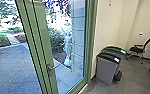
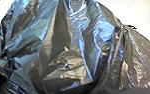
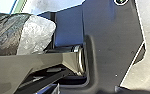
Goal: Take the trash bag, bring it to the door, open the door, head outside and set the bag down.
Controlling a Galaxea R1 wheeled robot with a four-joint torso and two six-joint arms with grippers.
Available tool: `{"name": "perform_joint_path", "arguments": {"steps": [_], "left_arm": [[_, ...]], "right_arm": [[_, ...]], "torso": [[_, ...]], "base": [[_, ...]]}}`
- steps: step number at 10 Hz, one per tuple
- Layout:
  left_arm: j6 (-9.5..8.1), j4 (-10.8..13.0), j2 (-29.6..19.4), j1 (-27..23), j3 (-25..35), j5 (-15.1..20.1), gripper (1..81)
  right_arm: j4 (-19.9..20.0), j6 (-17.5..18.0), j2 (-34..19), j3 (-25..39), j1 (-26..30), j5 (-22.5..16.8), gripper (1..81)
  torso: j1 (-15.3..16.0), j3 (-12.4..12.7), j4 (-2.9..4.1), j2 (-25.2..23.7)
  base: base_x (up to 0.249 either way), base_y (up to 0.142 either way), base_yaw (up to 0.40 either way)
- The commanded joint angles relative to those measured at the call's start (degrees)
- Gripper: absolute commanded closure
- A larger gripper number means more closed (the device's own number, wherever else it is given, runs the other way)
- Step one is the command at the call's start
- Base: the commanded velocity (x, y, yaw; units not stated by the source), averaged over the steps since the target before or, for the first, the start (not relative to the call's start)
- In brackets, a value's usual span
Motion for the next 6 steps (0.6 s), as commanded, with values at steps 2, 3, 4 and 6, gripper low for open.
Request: {"name": "perform_joint_path", "arguments": {"steps": [2, 3, 4, 6], "left_arm": [[0.31, 0.68, -0.18, -1.72, 0.33, 2.38, 81.1], [0.31, 0.94, -0.10, -1.28, 0.33, 0.10, 81.1], [0.30, 1.20, -0.18, -1.10, 0.33, -0.09, 81.1], [0.30, 1.29, -0.18, -1.02, 0.33, -0.09, 81.1]], "right_arm": [[-0.82, -0.52, -0.32, 0.89, 0.82, -1.40, 1.0], [-0.75, -0.52, -0.40, 0.89, 0.74, -0.19, 1.0], [-0.39, -0.43, -0.49, 0.80, 1.08, 1.24, 1.0], [-0.39, -0.43, -0.40, 0.80, 2.23, -0.07, 1.0]], "torso": [[0.00, 0.00, 0.00, 0.00], [0.00, 0.00, 0.00, 0.00], [0.00, 0.00, 0.00, 0.00], [0.00, 0.00, 0.00, 0.00]], "base": [[0.151, 0.000, 0.000], [0.140, 0.000, 0.000], [0.140, 0.000, 0.000], [0.140, 0.000, 0.000]]}}
